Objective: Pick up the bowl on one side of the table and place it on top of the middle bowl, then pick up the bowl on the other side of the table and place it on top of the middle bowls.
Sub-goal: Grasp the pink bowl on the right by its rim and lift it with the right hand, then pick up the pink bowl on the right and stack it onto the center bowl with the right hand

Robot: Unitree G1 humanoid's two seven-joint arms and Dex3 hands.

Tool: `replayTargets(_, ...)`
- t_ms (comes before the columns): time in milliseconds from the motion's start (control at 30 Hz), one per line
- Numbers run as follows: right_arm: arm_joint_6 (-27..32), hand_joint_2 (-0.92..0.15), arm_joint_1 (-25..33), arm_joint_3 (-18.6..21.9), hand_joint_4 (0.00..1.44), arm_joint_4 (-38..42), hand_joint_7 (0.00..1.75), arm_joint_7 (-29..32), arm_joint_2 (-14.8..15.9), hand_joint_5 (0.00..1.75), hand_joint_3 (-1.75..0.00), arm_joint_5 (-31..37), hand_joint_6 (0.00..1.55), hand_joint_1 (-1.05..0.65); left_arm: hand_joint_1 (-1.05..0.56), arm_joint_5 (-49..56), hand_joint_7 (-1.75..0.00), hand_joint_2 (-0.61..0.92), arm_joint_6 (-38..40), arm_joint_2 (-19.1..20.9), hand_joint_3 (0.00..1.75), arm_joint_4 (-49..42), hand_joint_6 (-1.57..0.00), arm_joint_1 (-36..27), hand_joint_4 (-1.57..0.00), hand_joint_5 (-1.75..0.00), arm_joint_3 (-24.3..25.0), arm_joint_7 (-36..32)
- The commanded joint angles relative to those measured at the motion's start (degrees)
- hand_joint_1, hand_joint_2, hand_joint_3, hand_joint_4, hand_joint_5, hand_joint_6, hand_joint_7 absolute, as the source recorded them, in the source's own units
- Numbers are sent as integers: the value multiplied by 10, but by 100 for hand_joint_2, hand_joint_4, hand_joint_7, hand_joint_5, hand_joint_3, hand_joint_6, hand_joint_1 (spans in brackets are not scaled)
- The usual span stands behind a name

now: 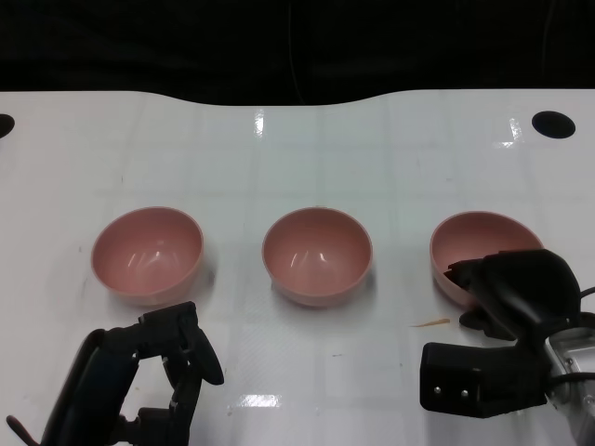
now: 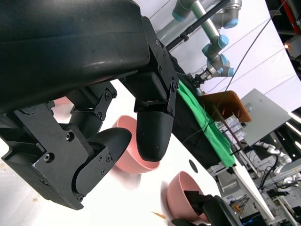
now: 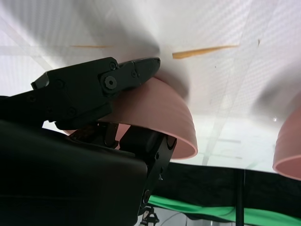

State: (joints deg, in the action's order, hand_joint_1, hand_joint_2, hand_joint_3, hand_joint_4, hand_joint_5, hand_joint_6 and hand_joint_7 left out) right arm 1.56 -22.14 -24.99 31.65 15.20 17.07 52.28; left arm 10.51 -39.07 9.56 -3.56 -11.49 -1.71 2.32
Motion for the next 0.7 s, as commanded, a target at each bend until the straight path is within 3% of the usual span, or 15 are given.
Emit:
replayTargets(33,-20,-92,-18,1,85,31,5,34,10,148,-3,-10,118,-20,-7,-3,-148,27,3,4,155,6,-85,-2,-89,-169,3,0)
replayTargets(100,-37,-92,-35,2,92,51,4,67,11,169,-4,-11,118,-24,-7,-1,-148,27,1,4,155,5,-85,-2,-89,-168,2,-1)
replayTargets(167,-45,-92,-48,1,93,65,4,81,12,173,-5,-11,118,-25,-7,2,-148,27,1,2,155,7,-85,-3,-89,-168,1,-3)
replayTargets(200,-47,-92,-56,2,93,68,37,83,14,174,-10,-12,118,-23,-6,4,-148,27,1,2,156,8,-85,-4,-89,-169,0,-3)
replayTargets(233,-49,-89,-61,2,93,70,111,83,15,174,-22,-13,90,-22,-5,5,-149,27,1,1,156,9,-85,-4,-89,-169,0,-4)
replayTargets(267,-49,-88,-65,4,93,66,138,86,16,174,-26,-13,80,-22,-5,4,-149,27,0,1,156,10,-84,-6,-89,-169,-1,-3)
replayTargets(333,-49,-84,-67,4,93,60,138,91,15,175,-28,-14,77,-24,-5,2,-150,27,0,1,155,12,-84,-9,-88,-170,-1,-2)
replayTargets(467,-50,-80,-64,6,93,37,109,81,22,175,-31,-20,88,-23,-5,5,-151,28,5,-2,154,23,-84,-18,-88,-172,-2,-4)
replayTargets(600,-60,-80,-63,7,95,8,114,80,29,175,-35,-23,91,-24,-5,11,-152,28,7,-4,154,25,-83,-16,-87,-173,-3,-5)
replayTargets(633,-68,-71,-63,8,95,-2,149,82,29,175,-58,-26,80,-22,-4,9,-153,28,8,-4,154,26,-83,-14,-87,-173,-3,-4)
replayTargets(700,-73,-62,-64,8,96,-26,168,75,30,175,-79,-28,74,-22,-5,8,-153,29,11,-4,154,26,-83,-14,-87,-173,-2,-4)
